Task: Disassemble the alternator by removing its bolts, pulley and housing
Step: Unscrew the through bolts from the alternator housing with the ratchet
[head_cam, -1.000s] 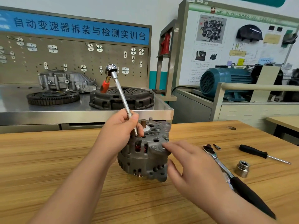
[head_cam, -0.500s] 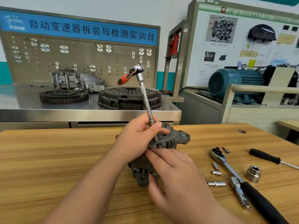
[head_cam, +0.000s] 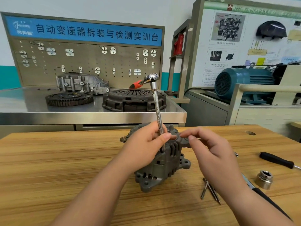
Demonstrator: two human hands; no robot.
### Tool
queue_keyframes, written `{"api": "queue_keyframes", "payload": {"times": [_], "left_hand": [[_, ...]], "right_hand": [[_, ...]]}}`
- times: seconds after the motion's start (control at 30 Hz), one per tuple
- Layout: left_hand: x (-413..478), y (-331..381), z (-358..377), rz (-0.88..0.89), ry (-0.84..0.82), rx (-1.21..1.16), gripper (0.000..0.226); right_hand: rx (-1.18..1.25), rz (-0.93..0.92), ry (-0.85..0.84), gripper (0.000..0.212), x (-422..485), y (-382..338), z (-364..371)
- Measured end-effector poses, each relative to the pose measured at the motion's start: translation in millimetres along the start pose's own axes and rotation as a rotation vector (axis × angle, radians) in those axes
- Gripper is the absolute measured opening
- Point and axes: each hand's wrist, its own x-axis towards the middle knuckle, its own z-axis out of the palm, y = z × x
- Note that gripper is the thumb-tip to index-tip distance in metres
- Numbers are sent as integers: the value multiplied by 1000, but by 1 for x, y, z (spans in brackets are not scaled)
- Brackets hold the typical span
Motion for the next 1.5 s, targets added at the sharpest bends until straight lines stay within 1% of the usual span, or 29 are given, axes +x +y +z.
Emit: {"api": "queue_keyframes", "payload": {"times": [0.1,0.27,0.33,0.4,0.47,0.53,0.63,0.7,0.77,0.83,0.9,1.0,1.07,1.13,1.3,1.43,1.5], "left_hand": [[1,2,1,-38,-13,-49,16],[0,2,0,-49,-34,-33,14],[0,1,0,-46,-42,-21,19],[1,1,0,-45,-55,-19,22],[0,1,1,-39,-68,-39,19],[1,1,1,-31,-83,-56,17],[2,-2,1,-21,-102,-60,17],[3,-2,1,-20,-101,-64,20],[3,-2,1,-11,-96,-56,18],[3,-2,1,-15,-92,-53,9],[2,-2,1,-17,-90,-47,11],[1,-2,0,-22,-80,-45,14],[2,-5,-1,-10,-64,-24,10],[2,-5,-1,-9,-60,-2,8],[1,0,-1,-36,-83,-35,6],[1,0,1,-38,-69,-63,20],[2,-2,0,-28,-63,-53,20]], "right_hand": [[45,29,26,22,4,-1,0],[83,34,29,28,18,-4,2],[121,62,6,28,33,-7,6],[221,148,-73,28,53,-9,11],[463,268,-199,30,74,-11,16],[701,381,-336,42,92,-13,19],[895,497,-567,62,109,-18,25],[1023,534,-658,69,116,-23,30],[1148,528,-701,65,119,-29,34],[1265,523,-717,55,121,-35,38],[1355,544,-690,47,121,-38,43],[1426,533,-555,24,118,-39,47],[1437,484,-429,11,116,-40,46],[1374,385,-330,2,113,-42,43],[1041,58,-183,15,100,-45,40],[937,-51,-128,20,95,-46,42],[939,-88,-118,21,95,-44,42]]}}
